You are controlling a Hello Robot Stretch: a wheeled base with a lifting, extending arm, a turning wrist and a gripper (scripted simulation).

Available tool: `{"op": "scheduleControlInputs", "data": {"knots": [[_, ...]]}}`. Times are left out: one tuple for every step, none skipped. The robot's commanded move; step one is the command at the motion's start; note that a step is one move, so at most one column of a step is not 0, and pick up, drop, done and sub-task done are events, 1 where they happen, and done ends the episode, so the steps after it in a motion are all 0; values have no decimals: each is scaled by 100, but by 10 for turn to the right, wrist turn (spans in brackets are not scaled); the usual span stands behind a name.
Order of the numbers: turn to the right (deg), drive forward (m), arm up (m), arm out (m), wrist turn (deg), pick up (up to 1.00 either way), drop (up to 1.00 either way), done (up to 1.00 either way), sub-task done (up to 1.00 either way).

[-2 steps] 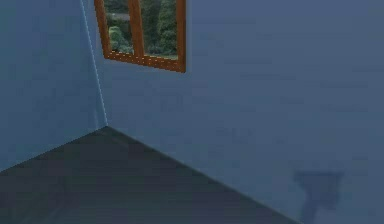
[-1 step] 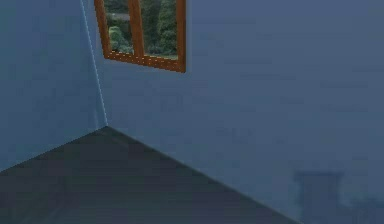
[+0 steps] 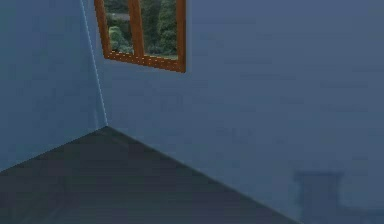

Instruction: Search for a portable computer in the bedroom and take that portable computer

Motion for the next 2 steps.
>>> {"op": "scheduleControlInputs", "data": {"knots": [[0, 0, 0, 0, 450, 0, 0, 0, 0], [0, 0, 0, 0, 450, 0, 0, 0, 0]]}}
